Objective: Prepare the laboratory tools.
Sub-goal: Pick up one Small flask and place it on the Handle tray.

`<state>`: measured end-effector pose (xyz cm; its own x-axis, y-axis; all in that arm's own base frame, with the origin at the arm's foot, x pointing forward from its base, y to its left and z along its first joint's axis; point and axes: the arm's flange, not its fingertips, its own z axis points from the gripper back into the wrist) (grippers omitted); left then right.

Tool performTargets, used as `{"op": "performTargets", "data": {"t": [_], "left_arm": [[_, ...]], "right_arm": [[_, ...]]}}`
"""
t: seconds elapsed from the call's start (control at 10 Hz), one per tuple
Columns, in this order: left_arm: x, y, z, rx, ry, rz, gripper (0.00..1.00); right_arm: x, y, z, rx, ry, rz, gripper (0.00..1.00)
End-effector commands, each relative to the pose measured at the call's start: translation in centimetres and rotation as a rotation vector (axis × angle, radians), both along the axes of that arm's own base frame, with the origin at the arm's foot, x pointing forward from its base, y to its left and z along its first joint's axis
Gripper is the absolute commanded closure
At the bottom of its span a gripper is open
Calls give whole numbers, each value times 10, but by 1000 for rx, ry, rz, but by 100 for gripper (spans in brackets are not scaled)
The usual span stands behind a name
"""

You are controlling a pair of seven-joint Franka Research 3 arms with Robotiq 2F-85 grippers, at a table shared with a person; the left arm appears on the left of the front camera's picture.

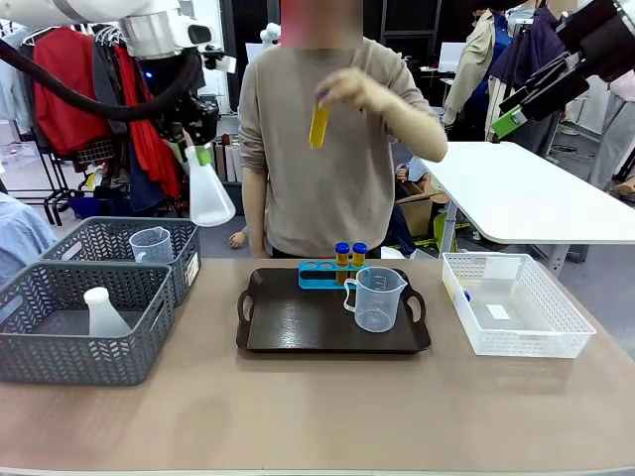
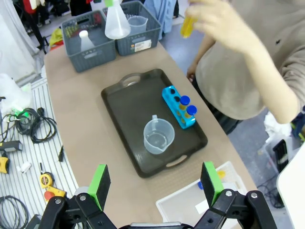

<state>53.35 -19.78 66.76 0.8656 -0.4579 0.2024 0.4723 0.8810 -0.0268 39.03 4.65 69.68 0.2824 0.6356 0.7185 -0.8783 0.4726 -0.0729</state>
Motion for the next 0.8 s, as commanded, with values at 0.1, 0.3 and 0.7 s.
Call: {"op": "performTargets", "data": {"t": [0.1, 0.3, 0.7], "left_arm": [[6, -19, -17, -58, 21, -28, 100], [6, -19, -17, -53, 41, -31, 100], [-11, 17, -8, -32, 47, 12, 100]], "right_arm": [[1, 0, 1, 26, -4, 13, 0], [1, 0, 1, 26, -4, 13, 0], [1, 0, 1, 26, -4, 13, 0]]}}
